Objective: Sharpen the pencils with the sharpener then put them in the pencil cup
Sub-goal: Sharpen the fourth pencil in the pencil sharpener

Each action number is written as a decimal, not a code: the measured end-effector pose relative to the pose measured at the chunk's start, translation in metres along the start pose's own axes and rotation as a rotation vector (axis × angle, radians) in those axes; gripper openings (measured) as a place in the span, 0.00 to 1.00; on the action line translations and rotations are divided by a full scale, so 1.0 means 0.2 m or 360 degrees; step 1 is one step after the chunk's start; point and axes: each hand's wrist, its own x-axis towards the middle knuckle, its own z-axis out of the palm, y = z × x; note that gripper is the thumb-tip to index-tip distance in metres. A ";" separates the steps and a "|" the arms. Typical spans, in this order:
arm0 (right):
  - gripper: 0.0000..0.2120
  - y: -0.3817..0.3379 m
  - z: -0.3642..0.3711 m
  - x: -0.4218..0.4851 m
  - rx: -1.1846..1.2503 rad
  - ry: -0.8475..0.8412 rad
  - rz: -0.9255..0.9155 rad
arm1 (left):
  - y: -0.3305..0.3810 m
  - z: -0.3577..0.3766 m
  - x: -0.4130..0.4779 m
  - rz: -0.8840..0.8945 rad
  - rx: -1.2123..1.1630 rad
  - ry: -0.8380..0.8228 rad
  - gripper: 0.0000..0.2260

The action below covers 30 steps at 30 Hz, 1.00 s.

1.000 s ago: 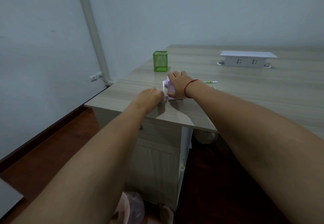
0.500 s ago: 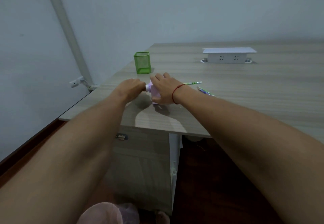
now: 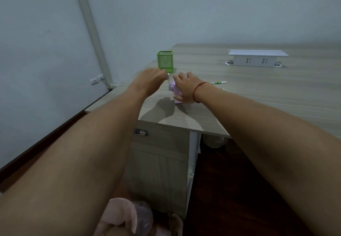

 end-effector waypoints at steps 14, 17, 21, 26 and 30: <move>0.32 -0.01 -0.03 0.03 0.0065 -0.0095 0.0129 | 0.12 0.10 -0.18 -0.0148 -0.0198 0.0059 0.07; 0.32 -0.01 -0.03 0.04 0.0055 -0.0106 0.0143 | 0.11 0.10 -0.16 -0.0166 -0.0214 0.0037 0.07; 0.32 -0.01 -0.04 0.03 0.0077 -0.0106 0.0147 | 0.12 0.11 -0.18 -0.0141 -0.0190 -0.0068 0.07; 0.32 0.00 -0.04 0.02 0.0066 -0.0132 0.0125 | 0.16 0.18 -0.21 -0.0191 -0.0198 -0.0241 0.09; 0.31 0.01 -0.04 0.01 0.0067 -0.0090 0.0052 | 0.12 0.22 -0.17 -0.0180 -0.0218 -0.0339 0.09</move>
